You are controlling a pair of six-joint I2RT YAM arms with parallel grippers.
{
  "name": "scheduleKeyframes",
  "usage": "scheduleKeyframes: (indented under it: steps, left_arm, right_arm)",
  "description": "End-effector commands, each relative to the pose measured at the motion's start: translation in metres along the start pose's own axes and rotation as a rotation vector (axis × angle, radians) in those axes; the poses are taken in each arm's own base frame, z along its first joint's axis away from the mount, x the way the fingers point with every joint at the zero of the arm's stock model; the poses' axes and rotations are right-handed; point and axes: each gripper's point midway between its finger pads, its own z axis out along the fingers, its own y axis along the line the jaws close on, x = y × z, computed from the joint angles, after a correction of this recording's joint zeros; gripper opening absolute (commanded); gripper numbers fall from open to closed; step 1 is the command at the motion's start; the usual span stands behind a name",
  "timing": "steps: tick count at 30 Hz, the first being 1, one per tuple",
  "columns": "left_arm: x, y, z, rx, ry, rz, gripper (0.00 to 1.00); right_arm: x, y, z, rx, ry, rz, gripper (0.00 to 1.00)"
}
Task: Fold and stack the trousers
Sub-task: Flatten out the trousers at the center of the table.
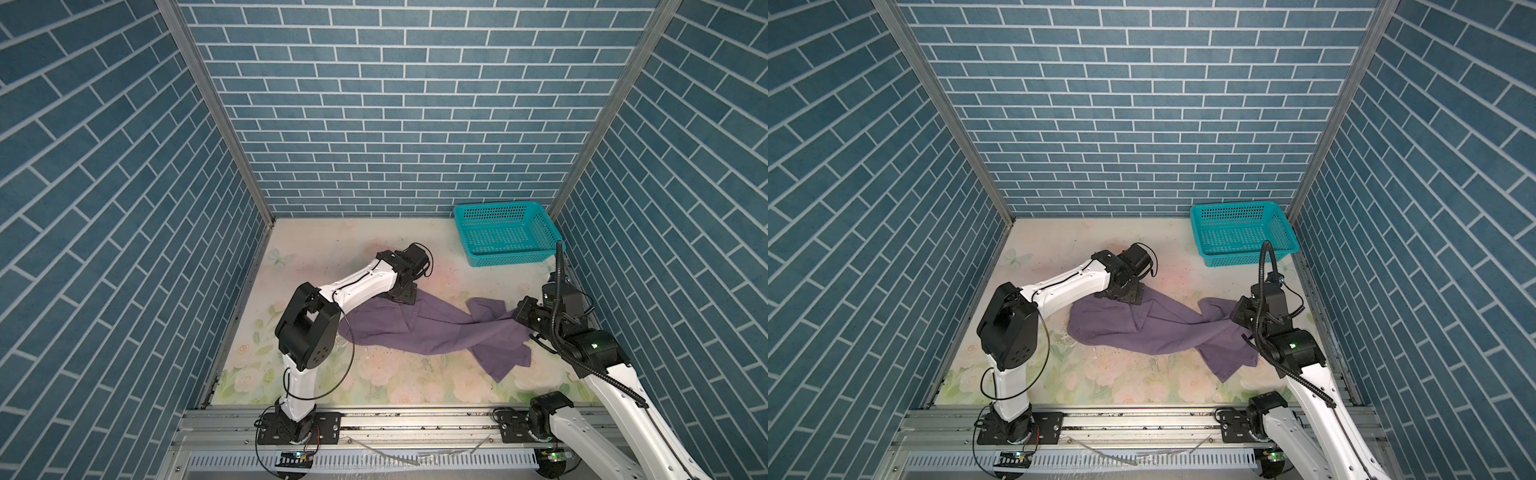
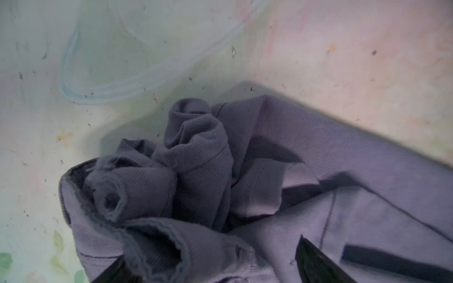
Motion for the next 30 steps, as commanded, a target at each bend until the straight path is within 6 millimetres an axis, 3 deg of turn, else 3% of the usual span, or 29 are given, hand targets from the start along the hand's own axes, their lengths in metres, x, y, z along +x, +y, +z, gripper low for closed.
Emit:
scheduleKeyframes:
  steps: [1, 3, 6, 8, 11, 15, 18, 20, 23, 26, 28, 29, 30]
  left_arm:
    - [0.008, 0.01, 0.005, -0.035, 0.043, 0.036, 0.75]
    - [0.008, 0.015, 0.007, -0.041, 0.054, 0.029, 0.39]
    - [0.001, 0.029, 0.003, -0.058, 0.044, 0.006, 0.04]
    - [-0.013, 0.044, -0.01, -0.078, 0.011, -0.019, 0.0]
    - [-0.05, 0.077, -0.047, -0.072, -0.079, -0.098, 0.0]
    - [-0.105, 0.142, -0.124, -0.076, -0.262, -0.233, 0.0]
    - [-0.12, 0.189, -0.182, -0.097, -0.379, -0.317, 0.0]
    - [-0.115, 0.218, -0.205, -0.107, -0.426, -0.379, 0.0]
    - [-0.093, 0.257, -0.21, -0.122, -0.449, -0.487, 0.0]
    - [-0.067, 0.281, -0.189, -0.094, -0.435, -0.605, 0.0]
    - [-0.05, 0.289, -0.168, -0.077, -0.404, -0.659, 0.0]
    - [-0.045, 0.29, -0.162, -0.074, -0.395, -0.674, 0.0]
    - [-0.038, 0.291, -0.152, -0.076, -0.372, -0.682, 0.0]
  right_arm:
    - [-0.002, -0.004, 0.003, 0.021, -0.022, 0.035, 0.0]
    - [-0.005, -0.004, 0.006, 0.026, -0.025, 0.035, 0.0]
    - [-0.009, 0.0, 0.011, 0.032, -0.026, 0.027, 0.0]
    - [-0.016, 0.004, 0.014, 0.033, -0.034, 0.012, 0.0]
    - [-0.04, 0.018, 0.018, 0.04, -0.059, -0.048, 0.0]
    - [-0.092, 0.057, 0.012, 0.001, -0.107, -0.123, 0.0]
    - [-0.126, 0.088, -0.009, -0.092, -0.181, -0.124, 0.0]
    - [-0.132, 0.099, -0.02, -0.156, -0.216, -0.122, 0.0]
    - [-0.111, 0.092, -0.021, -0.19, -0.188, -0.104, 0.0]
    - [-0.055, 0.056, 0.001, -0.138, -0.065, -0.036, 0.0]
    - [0.0, 0.022, 0.025, -0.079, 0.052, 0.049, 0.01]
    - [0.024, 0.008, 0.033, -0.054, 0.1, 0.088, 0.13]
    - [0.052, -0.01, 0.042, -0.018, 0.157, 0.133, 0.32]
